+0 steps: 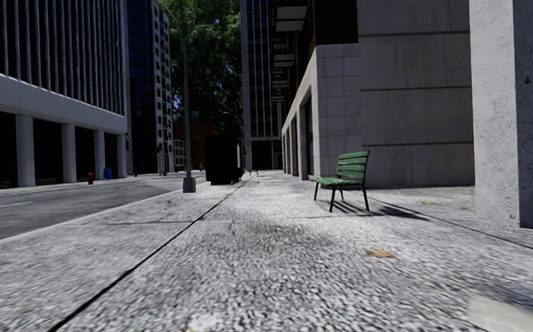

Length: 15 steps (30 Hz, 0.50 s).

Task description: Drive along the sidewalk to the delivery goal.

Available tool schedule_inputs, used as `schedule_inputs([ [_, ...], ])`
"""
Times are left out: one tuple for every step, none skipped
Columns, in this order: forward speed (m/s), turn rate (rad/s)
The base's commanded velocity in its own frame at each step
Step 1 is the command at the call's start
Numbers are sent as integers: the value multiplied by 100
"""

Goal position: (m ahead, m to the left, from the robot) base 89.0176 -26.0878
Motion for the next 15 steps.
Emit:
schedule_inputs([
  [200,0],
  [200,0],
  [200,0],
  [200,0],
  [200,0],
  [200,0],
  [200,0],
  [200,0],
  [200,0],
  [200,0],
  [200,0],
  [200,0],
  [200,0],
  [200,0],
  [200,0],
])
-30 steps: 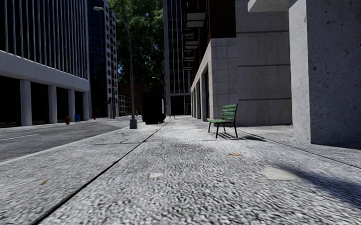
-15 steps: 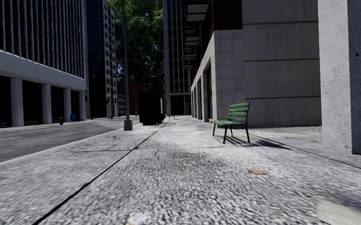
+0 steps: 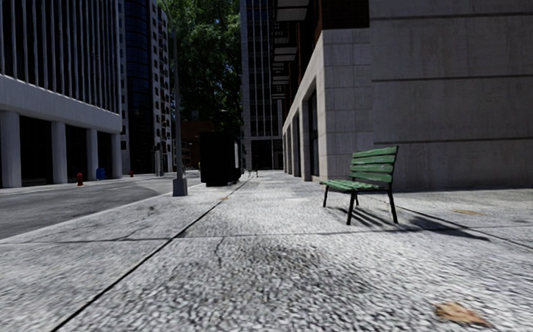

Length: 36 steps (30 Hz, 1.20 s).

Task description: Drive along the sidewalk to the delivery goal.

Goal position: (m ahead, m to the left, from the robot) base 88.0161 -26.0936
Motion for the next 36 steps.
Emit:
schedule_inputs([
  [200,0],
  [200,0],
  [200,0],
  [200,0],
  [200,0],
  [200,0],
  [200,0],
  [200,0],
  [200,0],
  [200,0],
  [200,0],
  [200,0],
  [200,0],
  [200,0],
  [200,0],
  [200,0],
  [200,0],
  [200,0],
  [200,0],
  [200,0],
  [200,0],
  [200,0],
  [200,0],
  [200,0],
  [200,0],
  [200,0],
  [200,0],
  [200,0],
  [200,0],
  [200,0],
  [200,0],
  [200,0],
  [200,0],
  [200,0],
  [200,0],
  [200,0],
])
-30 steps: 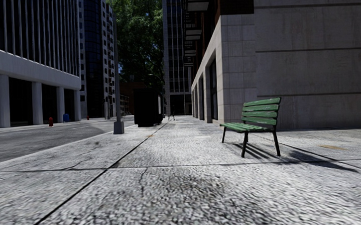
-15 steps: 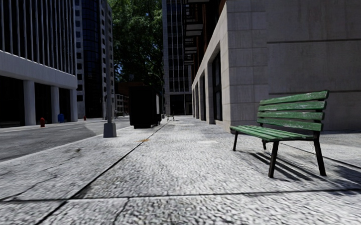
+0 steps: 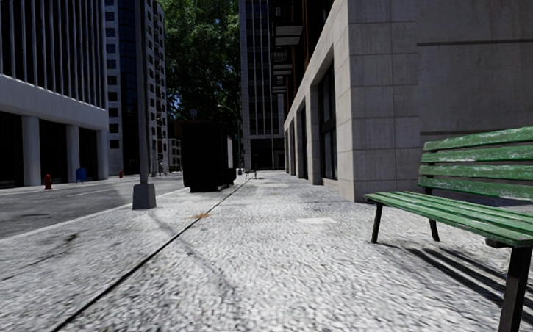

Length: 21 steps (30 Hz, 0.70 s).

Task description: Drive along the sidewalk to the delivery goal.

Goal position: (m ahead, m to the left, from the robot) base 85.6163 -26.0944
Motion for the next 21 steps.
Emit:
schedule_inputs([
  [200,0],
  [200,0],
  [200,0],
  [200,0],
  [200,0],
  [200,0],
  [200,0],
  [200,0],
  [200,0],
  [200,0],
  [200,0],
  [200,0],
  [200,0],
  [200,0],
  [200,0],
  [200,0],
  [200,0],
  [200,0],
  [200,0],
  [200,0],
  [200,0],
])
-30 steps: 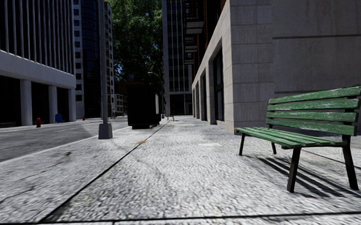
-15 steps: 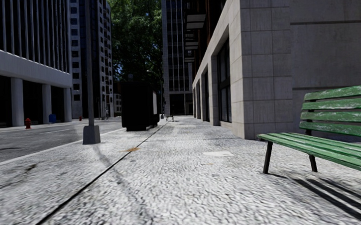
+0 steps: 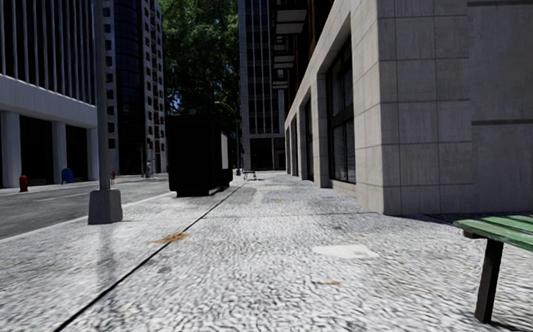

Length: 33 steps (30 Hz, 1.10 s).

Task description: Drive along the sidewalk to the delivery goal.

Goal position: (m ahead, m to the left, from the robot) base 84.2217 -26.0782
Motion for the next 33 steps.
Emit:
schedule_inputs([
  [200,0],
  [200,0],
  [200,0],
  [200,0],
  [200,0],
  [200,0],
  [200,0],
  [200,0],
  [200,0],
  [200,0],
  [200,0],
  [200,0],
  [200,0],
  [200,0],
  [200,0],
  [200,0],
  [200,0],
  [200,0],
  [200,0],
  [200,0],
  [200,0],
  [200,0],
  [200,0],
  [200,0],
  [200,0],
  [200,0],
  [200,0],
  [200,0],
  [200,0],
  [200,0],
  [200,0],
  [200,0],
  [200,0],
])
